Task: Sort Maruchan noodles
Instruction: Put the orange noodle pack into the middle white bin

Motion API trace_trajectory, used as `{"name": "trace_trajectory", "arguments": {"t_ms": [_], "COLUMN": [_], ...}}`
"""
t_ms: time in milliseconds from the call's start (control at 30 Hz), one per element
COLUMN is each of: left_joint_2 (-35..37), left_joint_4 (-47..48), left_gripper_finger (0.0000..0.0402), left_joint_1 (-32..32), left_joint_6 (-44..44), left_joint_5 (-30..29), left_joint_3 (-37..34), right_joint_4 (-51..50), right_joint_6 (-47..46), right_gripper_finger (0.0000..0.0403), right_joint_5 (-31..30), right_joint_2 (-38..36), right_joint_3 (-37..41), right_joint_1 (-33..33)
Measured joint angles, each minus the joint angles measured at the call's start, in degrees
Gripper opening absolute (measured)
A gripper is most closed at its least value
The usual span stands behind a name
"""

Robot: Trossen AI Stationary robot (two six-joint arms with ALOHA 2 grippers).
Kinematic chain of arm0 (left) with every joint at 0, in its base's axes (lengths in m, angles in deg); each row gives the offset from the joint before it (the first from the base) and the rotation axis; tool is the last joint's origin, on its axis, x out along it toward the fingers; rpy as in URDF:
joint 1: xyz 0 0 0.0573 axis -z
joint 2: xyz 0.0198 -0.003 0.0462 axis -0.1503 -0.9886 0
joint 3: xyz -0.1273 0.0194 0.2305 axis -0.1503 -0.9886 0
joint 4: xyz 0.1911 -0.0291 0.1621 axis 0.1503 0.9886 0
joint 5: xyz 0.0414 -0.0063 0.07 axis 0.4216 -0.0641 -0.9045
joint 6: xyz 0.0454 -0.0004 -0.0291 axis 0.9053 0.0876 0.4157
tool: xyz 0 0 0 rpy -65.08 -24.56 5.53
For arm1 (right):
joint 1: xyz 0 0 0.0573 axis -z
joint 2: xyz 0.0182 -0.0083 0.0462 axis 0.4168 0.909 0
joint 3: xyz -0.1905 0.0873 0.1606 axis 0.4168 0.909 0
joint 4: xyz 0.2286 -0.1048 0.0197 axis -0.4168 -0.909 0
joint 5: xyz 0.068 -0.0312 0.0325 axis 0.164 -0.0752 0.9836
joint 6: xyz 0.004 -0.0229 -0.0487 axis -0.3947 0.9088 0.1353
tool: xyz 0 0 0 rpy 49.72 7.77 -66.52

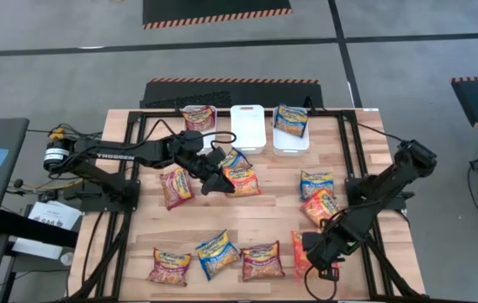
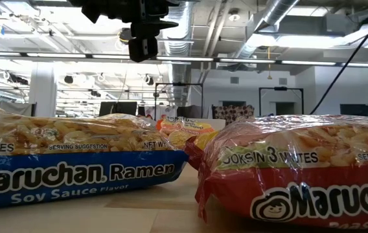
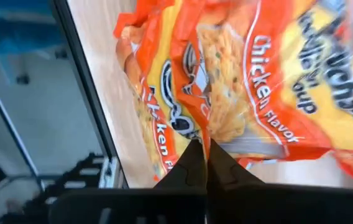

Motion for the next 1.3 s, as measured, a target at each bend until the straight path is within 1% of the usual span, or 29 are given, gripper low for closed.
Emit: {"name": "trace_trajectory", "arguments": {"t_ms": [267, 433, 633, 733, 933, 1033, 1167, 1300], "left_joint_2": [0.0, 0.0, 0.0, 0.0, 0.0, 0.0, 0.0, 0.0], "left_joint_4": [0.0, -0.04, -0.18, -0.18, -0.7, -2.88, -7.81, -11.22], "left_gripper_finger": [0.0121, 0.0121, 0.0121, 0.0121, 0.0121, 0.0121, 0.0121, 0.0121], "left_joint_1": [-1.94, -5.24, -11.17, -14.74, -21.67, -24.38, -27.13, -29.19], "left_joint_6": [-0.41, -0.39, 4.96, 7.57, 9.69, 10.08, 10.17, 11.14], "left_joint_5": [0.37, 2.13, 4.83, 4.84, 4.7, 4.72, 5.36, 5.16], "left_joint_3": [0.0, 0.0, 0.0, 0.0, 0.0, 0.0, 0.0, 0.0], "right_joint_4": [-10.15, -13.88, -15.32, -15.2, -13.23, -10.55, -3.95, 6.36], "right_joint_6": [0.25, 5.78, 16.32, 21.73, 31.22, 35.72, 41.46, 47.6], "right_gripper_finger": [0.0001, 0.0001, 0.0, 0.0, 0.0, 0.0, 0.0001, 0.0001], "right_joint_5": [-5.98, -7.22, -9.21, -9.69, -10.93, -12.57, -12.84, -12.81], "right_joint_2": [-1.14, -1.19, -1.19, -1.19, -1.21, -1.21, -0.9, -0.52], "right_joint_3": [-7.11, -10.56, -14.54, -16.56, -19.52, -20.2, -20.41, -20.41], "right_joint_1": [2.81, 9.95, 22.83, 29.63, 42.67, 49.56, 59.09, 67.34]}}
